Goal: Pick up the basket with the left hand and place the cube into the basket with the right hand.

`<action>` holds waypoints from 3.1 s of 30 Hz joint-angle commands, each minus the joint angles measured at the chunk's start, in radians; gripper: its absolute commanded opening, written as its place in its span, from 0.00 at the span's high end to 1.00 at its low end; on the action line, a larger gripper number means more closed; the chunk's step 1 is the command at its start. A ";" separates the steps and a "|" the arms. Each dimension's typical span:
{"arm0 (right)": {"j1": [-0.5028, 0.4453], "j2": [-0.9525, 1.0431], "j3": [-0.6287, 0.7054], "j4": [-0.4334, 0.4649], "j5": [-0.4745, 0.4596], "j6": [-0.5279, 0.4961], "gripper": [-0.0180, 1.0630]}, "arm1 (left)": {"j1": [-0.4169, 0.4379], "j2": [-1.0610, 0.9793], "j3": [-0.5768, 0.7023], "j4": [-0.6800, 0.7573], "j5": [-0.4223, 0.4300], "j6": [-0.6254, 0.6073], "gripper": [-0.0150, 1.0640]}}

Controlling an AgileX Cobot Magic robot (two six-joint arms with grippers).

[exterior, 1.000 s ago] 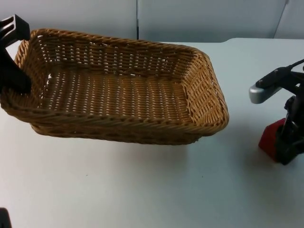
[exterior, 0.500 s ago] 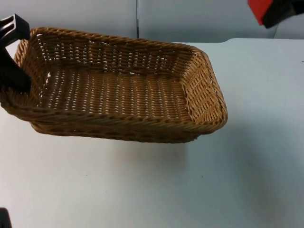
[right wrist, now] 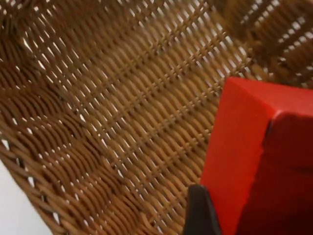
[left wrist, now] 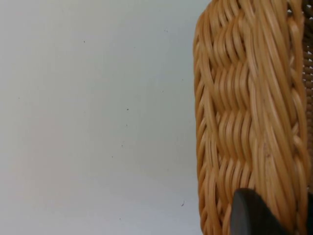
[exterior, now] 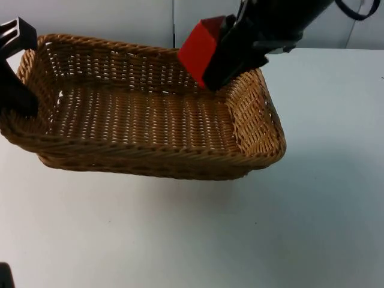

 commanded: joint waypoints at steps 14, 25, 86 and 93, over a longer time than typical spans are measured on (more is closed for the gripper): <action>0.042 0.090 -0.008 -0.059 -0.023 0.016 0.01 | -0.004 -0.009 0.001 -0.030 -0.011 -0.009 0.99; -0.025 -0.055 -0.178 -0.513 -0.013 0.415 0.42 | -0.004 -0.009 0.001 -0.030 -0.014 -0.009 0.99; -0.405 -0.182 -0.193 -0.690 0.141 0.940 0.99 | -0.004 0.428 -0.126 -0.580 0.048 0.724 0.39; -0.405 -0.182 -0.193 -0.714 0.137 0.940 0.99 | -0.004 0.428 -0.227 -0.179 -0.074 0.494 0.39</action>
